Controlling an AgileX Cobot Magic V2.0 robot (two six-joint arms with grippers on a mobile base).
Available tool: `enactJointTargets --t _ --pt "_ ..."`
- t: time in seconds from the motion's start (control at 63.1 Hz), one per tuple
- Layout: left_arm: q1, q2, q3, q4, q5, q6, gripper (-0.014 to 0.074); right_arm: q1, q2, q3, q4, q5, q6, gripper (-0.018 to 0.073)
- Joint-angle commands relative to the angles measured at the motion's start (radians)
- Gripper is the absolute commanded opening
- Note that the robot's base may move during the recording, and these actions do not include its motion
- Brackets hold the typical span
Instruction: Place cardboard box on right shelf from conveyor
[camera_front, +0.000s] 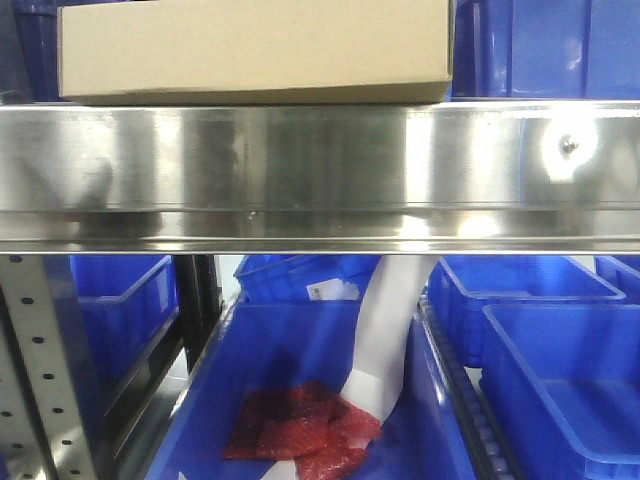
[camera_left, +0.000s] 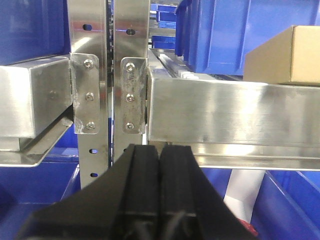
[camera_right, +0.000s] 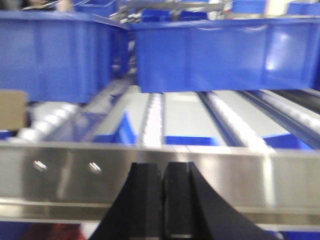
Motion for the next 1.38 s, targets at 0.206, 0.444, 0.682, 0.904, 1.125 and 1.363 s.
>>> enactJointTargets --t 0.206,0.444,0.682,0.904,1.125,1.363 --pt "0.001 -0.011 -0.003 -0.009 -0.092 -0.007 -0.0119 -0.016 -0.068 0.167 -0.014 -0.223 0.000 0.0073" --pt "0.001 -0.011 -0.003 -0.009 -0.092 -0.007 -0.0119 -0.016 -0.068 0.165 -0.014 -0.196 0.000 0.0073" --pt "0.001 -0.011 -0.003 -0.009 -0.092 -0.007 -0.0119 -0.016 -0.068 0.165 -0.014 -0.196 0.000 0.0073" --pt "0.001 -0.011 -0.003 -0.009 -0.092 -0.007 -0.0119 -0.016 -0.068 0.165 -0.014 -0.196 0.000 0.0073" --pt "0.001 -0.011 -0.003 -0.009 -0.092 -0.007 -0.0119 -0.016 -0.068 0.165 -0.014 -0.196 0.000 0.0073" --pt "0.001 -0.011 -0.003 -0.009 -0.092 -0.007 -0.0119 -0.016 -0.068 0.165 -0.014 -0.196 0.000 0.0073"
